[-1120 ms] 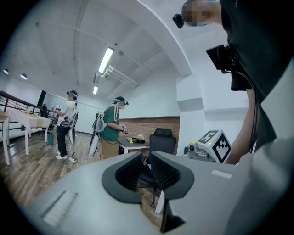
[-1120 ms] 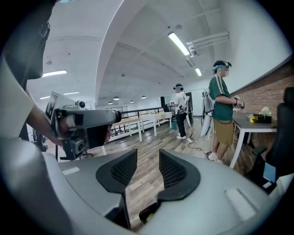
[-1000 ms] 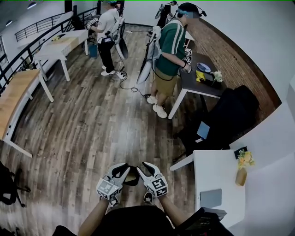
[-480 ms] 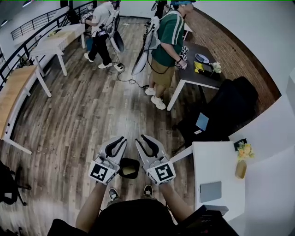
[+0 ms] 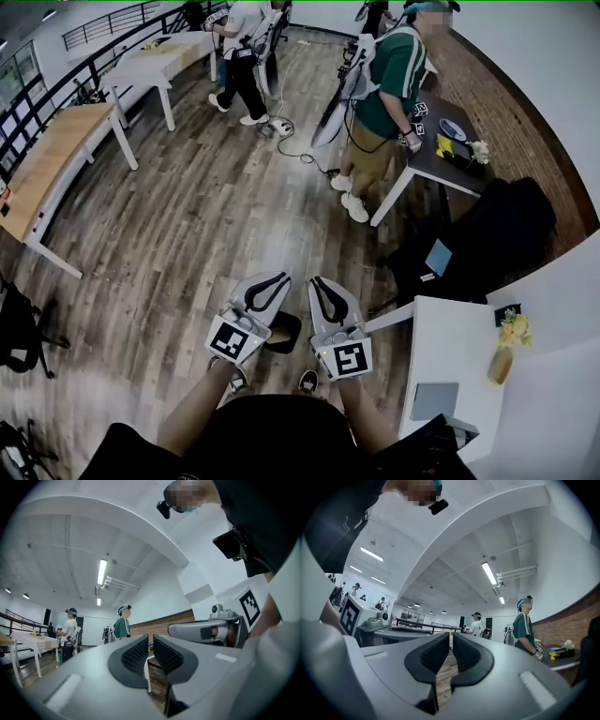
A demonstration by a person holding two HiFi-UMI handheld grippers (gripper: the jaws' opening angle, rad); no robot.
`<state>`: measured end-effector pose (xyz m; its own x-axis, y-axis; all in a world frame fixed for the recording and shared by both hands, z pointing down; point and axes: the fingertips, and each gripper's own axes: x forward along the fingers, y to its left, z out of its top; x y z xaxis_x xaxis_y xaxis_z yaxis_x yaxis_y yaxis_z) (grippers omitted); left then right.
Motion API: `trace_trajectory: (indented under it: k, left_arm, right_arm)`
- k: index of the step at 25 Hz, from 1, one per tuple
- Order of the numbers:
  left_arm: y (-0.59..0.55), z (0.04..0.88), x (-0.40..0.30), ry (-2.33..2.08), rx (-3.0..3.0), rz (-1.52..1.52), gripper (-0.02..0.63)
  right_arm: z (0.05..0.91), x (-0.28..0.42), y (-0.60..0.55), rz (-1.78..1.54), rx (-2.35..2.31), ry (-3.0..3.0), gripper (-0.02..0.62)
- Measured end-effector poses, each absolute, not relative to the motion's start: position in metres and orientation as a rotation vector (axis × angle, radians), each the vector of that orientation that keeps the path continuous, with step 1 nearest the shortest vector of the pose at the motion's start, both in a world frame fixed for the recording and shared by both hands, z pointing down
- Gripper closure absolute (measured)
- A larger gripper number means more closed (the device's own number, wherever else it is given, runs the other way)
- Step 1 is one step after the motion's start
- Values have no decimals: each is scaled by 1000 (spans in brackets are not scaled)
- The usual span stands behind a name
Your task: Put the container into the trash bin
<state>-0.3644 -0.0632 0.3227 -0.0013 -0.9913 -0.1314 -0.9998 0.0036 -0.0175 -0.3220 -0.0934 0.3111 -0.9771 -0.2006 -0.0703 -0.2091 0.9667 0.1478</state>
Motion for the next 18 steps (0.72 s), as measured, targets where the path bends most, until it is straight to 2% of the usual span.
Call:
trace_trajectory:
  k: [18]
  left_arm:
    - [-87, 396, -362, 2170, -2225, 31, 575]
  right_arm:
    - [407, -326, -117, 106, -380, 3229, 575]
